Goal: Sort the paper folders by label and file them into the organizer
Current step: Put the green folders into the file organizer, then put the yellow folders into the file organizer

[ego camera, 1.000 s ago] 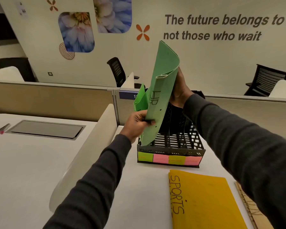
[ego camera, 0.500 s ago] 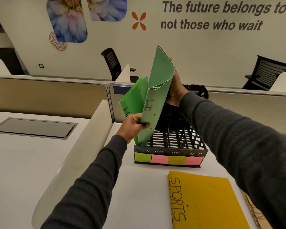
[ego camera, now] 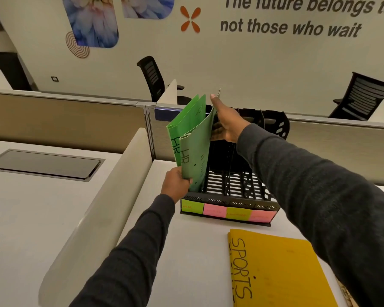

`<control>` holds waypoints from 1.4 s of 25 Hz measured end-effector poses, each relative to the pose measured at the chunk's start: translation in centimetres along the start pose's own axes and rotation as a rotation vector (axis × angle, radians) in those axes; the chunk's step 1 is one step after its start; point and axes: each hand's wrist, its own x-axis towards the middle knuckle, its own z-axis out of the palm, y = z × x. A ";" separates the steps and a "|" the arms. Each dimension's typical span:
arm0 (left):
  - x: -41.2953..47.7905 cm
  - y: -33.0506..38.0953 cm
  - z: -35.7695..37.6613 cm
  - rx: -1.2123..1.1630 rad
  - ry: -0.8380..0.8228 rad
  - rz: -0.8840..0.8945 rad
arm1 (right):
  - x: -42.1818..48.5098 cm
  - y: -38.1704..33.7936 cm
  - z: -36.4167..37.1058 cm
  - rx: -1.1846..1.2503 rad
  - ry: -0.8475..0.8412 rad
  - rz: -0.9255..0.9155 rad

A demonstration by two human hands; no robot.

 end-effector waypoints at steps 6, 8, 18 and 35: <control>-0.4 1.3 1.6 0.223 0.044 -0.033 | -0.8 0.4 0.3 -0.133 0.100 -0.029; -1.4 1.3 1.7 0.180 0.069 -0.035 | -2.4 1.5 0.4 -0.191 0.114 -0.045; -14.1 -0.7 3.9 0.050 0.183 -0.006 | -15.7 17.1 -3.4 -0.348 0.035 -0.048; -35.1 -0.7 16.6 0.300 -0.012 -0.539 | -36.4 40.0 -23.8 -0.964 -0.158 0.142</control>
